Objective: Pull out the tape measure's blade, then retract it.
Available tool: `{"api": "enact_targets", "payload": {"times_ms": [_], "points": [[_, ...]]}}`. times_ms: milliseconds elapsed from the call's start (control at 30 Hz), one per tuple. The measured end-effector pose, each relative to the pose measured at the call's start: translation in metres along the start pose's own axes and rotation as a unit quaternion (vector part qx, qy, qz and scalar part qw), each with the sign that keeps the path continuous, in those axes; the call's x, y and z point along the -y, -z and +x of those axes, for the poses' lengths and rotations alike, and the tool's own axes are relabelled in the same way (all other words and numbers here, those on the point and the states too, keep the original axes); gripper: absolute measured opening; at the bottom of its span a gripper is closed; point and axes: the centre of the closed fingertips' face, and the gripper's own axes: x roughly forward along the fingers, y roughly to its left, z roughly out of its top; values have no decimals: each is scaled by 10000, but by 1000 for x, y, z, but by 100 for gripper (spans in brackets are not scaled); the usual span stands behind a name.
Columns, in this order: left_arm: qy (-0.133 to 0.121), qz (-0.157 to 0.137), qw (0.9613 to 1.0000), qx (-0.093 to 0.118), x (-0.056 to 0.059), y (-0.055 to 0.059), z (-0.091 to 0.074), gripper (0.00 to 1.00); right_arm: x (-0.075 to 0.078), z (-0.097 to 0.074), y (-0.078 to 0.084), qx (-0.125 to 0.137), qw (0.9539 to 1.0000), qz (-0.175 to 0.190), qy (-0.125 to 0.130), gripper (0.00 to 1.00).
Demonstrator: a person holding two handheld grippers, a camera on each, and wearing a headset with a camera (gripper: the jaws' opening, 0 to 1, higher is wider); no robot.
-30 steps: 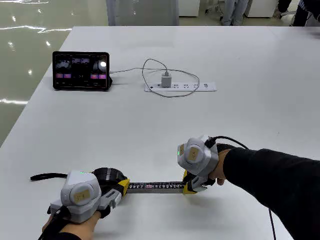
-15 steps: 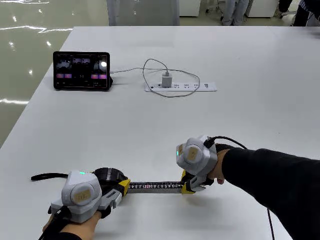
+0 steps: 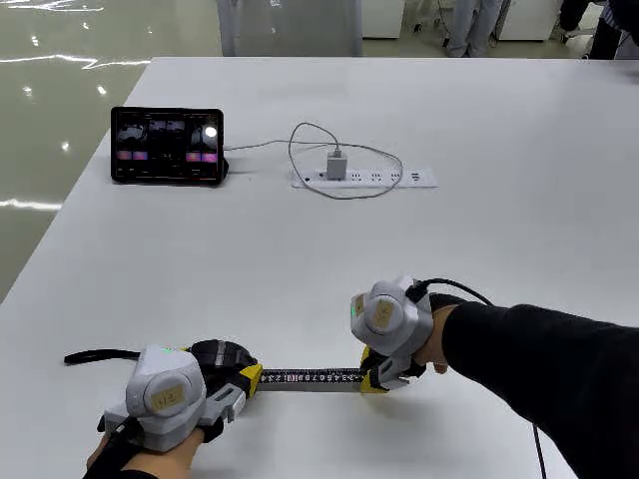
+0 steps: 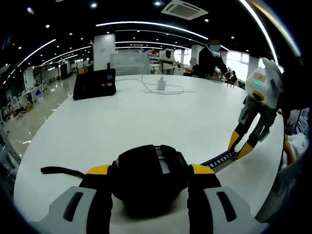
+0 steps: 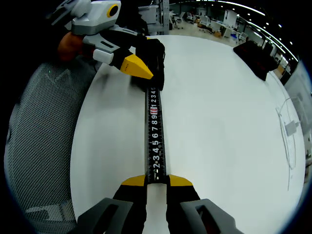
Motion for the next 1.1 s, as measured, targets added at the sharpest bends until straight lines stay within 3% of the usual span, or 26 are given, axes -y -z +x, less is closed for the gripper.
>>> {"api": "enact_targets", "payload": {"times_ms": [1100], "points": [[24,12,10000,-10,0,0,-1,57,-1,5,-12,80,10000,16,-27,11]]}}
